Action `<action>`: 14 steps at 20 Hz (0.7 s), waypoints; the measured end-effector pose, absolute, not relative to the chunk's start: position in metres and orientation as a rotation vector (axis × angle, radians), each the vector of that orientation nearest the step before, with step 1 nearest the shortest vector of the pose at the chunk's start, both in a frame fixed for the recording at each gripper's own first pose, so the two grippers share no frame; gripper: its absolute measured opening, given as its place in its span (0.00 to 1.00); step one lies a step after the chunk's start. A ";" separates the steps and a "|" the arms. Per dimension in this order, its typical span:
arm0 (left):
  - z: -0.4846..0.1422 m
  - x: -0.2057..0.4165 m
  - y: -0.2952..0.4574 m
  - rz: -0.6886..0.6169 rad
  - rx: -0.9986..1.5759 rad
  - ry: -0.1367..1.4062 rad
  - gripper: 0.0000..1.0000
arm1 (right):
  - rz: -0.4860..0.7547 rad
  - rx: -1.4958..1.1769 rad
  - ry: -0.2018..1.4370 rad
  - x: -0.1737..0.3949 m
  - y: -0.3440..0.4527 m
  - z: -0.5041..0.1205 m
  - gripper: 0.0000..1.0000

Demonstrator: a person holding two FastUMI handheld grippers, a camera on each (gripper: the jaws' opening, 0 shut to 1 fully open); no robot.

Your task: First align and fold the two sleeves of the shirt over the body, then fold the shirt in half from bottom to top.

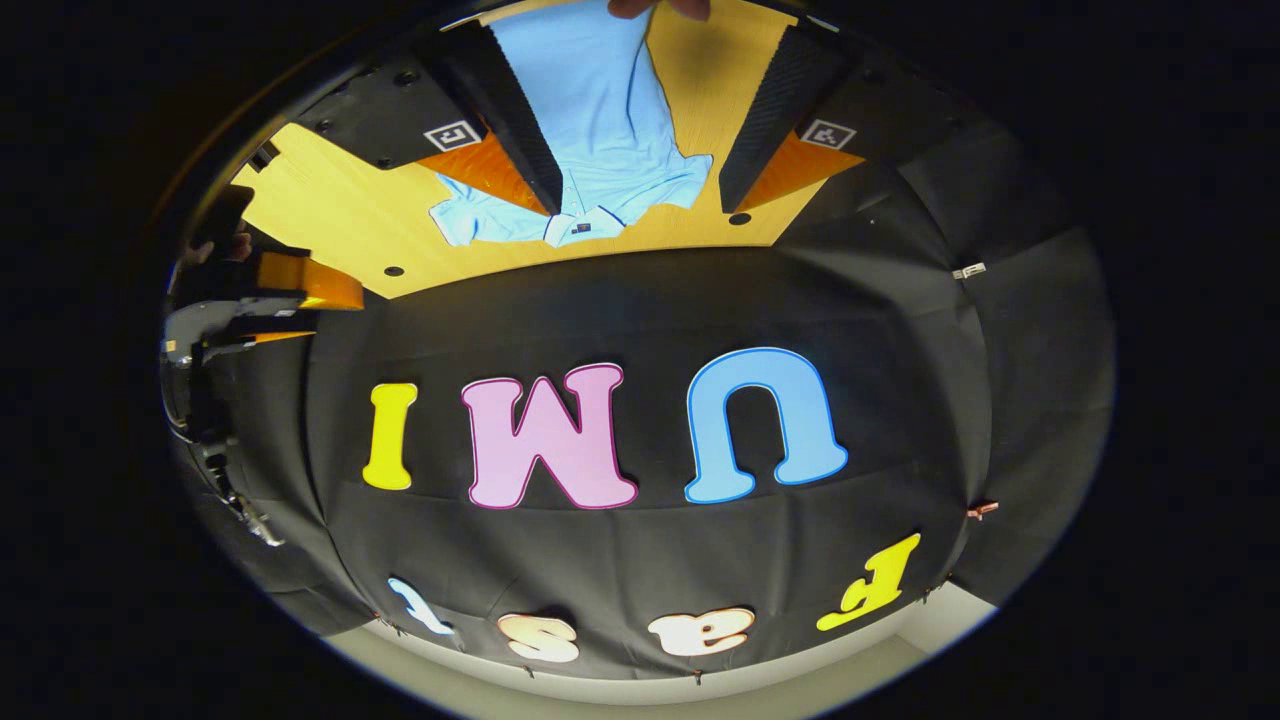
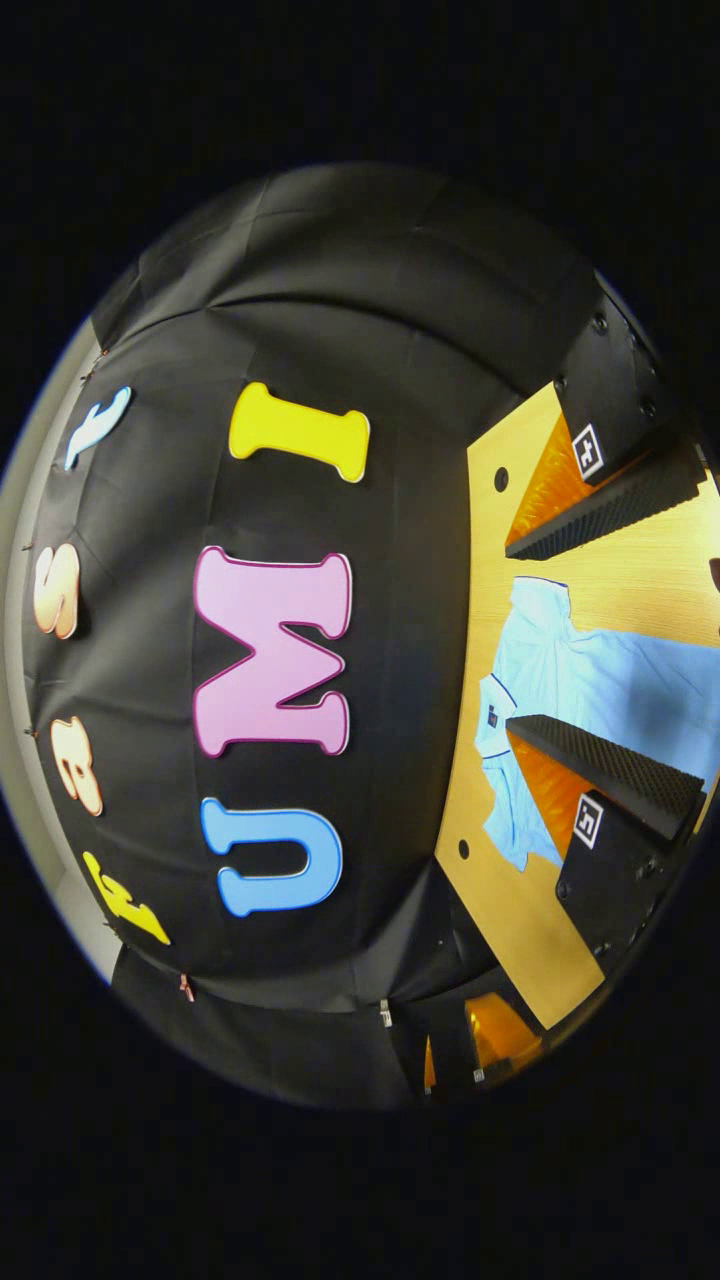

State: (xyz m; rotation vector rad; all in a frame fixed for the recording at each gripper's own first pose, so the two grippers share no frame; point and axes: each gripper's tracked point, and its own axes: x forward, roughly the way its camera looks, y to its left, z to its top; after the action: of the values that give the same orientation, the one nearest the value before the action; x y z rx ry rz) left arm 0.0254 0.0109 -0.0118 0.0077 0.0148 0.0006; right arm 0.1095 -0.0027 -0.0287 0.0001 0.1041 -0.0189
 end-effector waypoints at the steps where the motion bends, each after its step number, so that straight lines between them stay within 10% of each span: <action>1: -0.014 0.026 0.010 0.003 0.008 0.021 0.99 | -0.026 0.002 0.122 0.126 -0.008 -0.036 0.97; 14: -0.045 0.032 0.008 0.070 0.017 0.124 1.00 | -0.136 0.123 0.547 0.328 -0.073 -0.233 0.98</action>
State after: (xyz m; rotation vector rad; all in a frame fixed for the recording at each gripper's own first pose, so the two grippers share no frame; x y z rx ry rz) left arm 0.0320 0.0083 -0.0453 0.0166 0.1243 0.0695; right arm 0.3276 -0.0730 -0.2333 0.1228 0.5468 -0.1359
